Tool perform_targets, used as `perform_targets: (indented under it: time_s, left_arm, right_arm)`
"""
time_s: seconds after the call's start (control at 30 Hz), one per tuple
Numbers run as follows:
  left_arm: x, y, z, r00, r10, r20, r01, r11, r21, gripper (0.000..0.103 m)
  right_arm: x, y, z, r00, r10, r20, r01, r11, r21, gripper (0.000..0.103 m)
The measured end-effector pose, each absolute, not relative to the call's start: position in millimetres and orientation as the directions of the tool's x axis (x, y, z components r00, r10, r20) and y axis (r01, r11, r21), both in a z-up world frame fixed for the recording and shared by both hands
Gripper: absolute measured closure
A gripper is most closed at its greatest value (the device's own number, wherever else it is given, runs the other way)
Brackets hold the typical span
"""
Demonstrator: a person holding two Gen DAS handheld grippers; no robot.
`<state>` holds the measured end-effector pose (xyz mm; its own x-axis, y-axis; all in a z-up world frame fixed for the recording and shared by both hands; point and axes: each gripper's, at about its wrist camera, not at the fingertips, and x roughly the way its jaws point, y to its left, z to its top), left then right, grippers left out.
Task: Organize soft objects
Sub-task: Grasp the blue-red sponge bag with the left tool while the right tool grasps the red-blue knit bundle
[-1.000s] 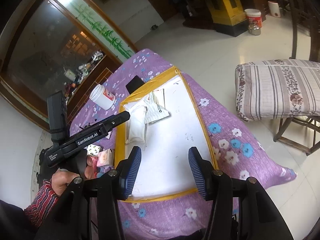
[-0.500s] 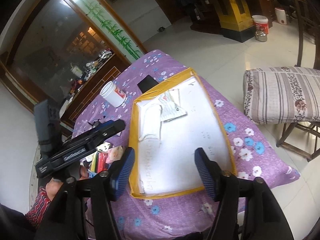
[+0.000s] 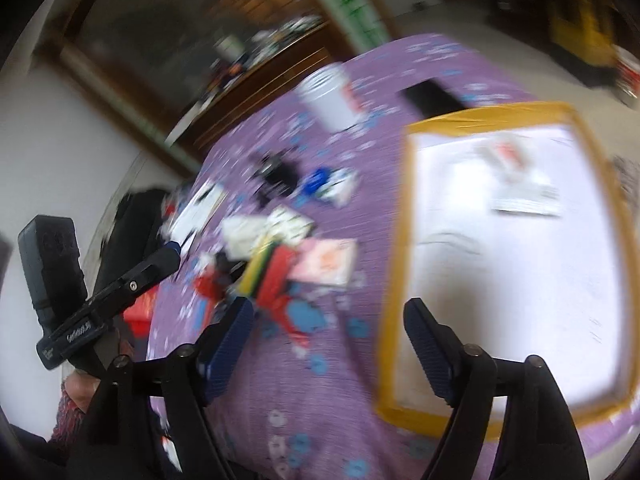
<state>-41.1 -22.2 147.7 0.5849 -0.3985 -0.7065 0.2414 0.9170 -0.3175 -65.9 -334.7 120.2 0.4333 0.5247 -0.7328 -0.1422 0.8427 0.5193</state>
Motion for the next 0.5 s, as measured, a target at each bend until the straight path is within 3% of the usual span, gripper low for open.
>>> perform_targets:
  time_s: [0.27, 0.5]
  left_arm:
    - [-70.6, 69.3, 112.8, 0.586, -0.279, -0.760, 0.008, 0.941, -0.339, 0.024]
    - [-81.0, 57.7, 74.3, 0.483, -0.347, -0.804, 0.091, 0.933, -0.349, 0.023]
  right_arm:
    - [-50.9, -252.7, 87.5, 0.280, 0.568, -0.774, -0.289, 0.819, 0.496, 0.021]
    - [-54.9, -231.0, 60.7, 0.225, 0.541, -0.810, -0.281, 0.832, 0.478, 0.021]
